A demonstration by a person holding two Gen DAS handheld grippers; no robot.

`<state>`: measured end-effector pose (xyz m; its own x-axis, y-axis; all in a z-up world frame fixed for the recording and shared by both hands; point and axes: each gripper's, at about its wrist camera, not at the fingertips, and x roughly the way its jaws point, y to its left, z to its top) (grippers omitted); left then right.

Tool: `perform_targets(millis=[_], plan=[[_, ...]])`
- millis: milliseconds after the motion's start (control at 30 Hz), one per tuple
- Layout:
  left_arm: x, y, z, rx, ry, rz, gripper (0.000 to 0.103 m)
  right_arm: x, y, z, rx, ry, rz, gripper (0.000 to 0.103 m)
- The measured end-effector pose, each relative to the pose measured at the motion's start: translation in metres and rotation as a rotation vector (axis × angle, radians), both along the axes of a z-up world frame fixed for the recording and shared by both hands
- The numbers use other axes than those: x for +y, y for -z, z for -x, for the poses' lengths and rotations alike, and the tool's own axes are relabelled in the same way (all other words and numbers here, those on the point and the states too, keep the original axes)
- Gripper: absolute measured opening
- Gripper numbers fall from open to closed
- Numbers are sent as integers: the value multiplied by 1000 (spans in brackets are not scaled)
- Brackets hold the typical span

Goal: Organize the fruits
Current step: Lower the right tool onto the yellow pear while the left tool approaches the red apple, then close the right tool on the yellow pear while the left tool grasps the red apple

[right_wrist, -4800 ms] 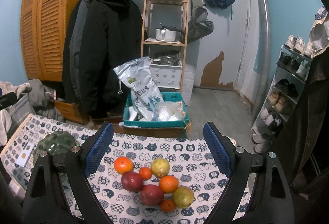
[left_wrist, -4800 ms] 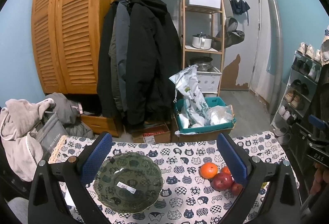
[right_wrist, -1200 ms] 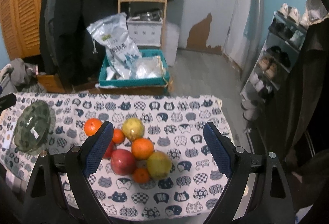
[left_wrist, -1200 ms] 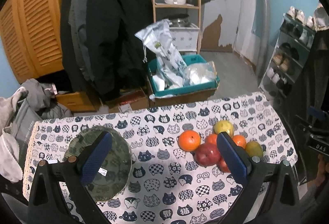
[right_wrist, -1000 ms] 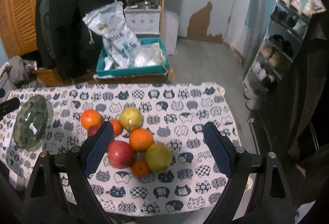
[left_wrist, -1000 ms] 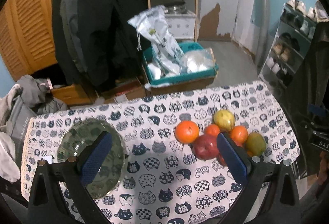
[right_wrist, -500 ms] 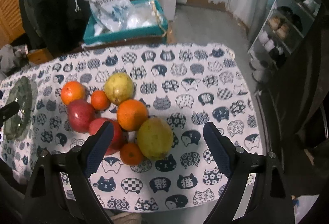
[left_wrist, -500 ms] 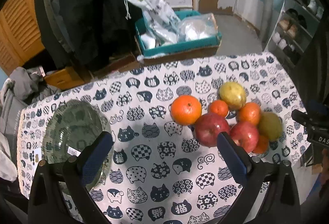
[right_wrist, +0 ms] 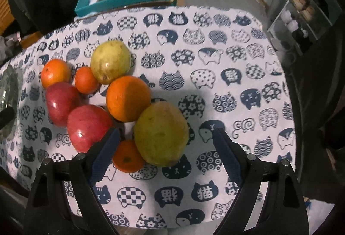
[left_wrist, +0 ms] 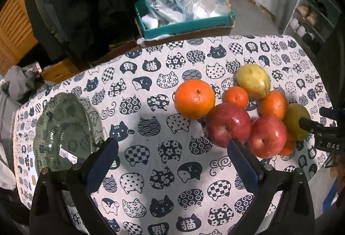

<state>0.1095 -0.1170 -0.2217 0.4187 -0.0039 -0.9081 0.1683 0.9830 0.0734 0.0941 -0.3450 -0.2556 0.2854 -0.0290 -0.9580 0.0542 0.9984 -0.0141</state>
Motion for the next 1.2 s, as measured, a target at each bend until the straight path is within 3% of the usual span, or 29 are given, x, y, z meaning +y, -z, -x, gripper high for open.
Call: perform_targets(millis=[367,467,533,733,1033,1200], plan=[[-9,18,-15,69,-16,58,100,-5,28,-7,64,4,-16,86],[-16,21,-21,85,-21,77,100,-6,35,-9,85,4,-36,79],[-20,23,-25,95,-23,91,100,-6,37,-10,88,4,-65,67],[-37,33,-36,115,-19,102,100,-5,36,-9,67,-11,-57,66],[-57,52,-49,162,-17,120,100,-27,30,-11,25,57,-32,66],[-63,63,-53,193,-9,134,89,-33,30,-12,17,65,-47,66]])
